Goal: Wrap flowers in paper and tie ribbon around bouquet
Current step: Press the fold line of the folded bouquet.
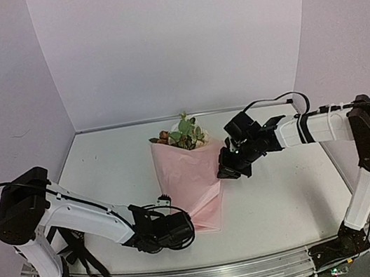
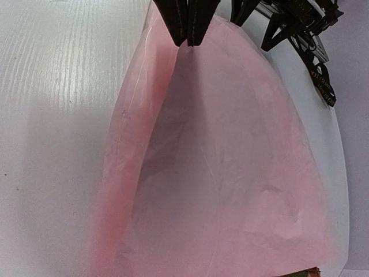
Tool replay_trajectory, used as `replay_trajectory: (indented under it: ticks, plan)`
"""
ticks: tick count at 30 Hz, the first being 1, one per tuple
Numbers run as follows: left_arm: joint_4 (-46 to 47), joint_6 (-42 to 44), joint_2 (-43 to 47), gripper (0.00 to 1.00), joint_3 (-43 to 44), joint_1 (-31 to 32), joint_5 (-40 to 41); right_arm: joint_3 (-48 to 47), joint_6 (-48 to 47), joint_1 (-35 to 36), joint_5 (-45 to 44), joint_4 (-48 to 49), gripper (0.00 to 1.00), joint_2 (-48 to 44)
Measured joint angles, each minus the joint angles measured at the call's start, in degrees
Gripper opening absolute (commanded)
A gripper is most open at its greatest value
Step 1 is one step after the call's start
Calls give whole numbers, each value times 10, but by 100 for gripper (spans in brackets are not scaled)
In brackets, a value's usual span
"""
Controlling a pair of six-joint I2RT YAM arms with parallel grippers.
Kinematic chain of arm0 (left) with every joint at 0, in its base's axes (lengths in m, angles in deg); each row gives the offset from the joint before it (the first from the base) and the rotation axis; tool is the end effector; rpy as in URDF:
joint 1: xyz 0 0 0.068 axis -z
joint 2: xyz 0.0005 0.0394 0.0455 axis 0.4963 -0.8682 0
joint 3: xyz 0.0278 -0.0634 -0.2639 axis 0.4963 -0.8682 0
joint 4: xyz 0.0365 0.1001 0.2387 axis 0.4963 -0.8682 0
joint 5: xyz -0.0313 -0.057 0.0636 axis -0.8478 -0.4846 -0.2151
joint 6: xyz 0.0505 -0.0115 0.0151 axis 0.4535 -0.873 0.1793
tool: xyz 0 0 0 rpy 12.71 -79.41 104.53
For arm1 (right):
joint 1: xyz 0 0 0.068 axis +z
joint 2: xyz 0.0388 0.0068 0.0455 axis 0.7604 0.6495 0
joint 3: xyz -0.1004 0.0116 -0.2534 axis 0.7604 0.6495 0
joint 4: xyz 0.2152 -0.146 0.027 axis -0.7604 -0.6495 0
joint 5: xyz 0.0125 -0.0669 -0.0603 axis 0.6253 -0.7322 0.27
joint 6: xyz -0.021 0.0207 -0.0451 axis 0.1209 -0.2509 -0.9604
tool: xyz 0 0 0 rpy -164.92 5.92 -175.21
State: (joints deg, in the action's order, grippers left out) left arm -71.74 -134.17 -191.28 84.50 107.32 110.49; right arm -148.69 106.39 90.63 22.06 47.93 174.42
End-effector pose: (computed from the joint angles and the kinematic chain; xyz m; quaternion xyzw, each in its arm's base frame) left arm 0.0844 -0.2978 0.1225 0.1210 0.9493 -0.0104 0.2901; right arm 0.2737 0.2536 0.2033 0.0407 0.9348 0.3347 0.1120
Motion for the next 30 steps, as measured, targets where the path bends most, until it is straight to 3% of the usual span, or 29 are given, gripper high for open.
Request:
replay_trajectory:
  ticks: [5,11,15,19,23,30]
  plan:
    - [-9,27,28,77,-5,0,-23,-1,-23,0,-1,-10,0,12]
    - [-2,72,135,77,-8,0,-56,-1,-40,0,-3,-19,0,12]
    - [9,96,202,64,-8,-10,-85,-1,-43,0,-4,-19,0,12]
    - [41,122,226,52,-15,-71,-140,-1,-47,0,-7,-19,0,12]
    - [67,146,220,43,-27,-127,-196,-1,-52,0,-12,-19,0,15]
    - [133,173,141,33,-27,-159,-309,-1,-56,-6,-28,-21,0,29]
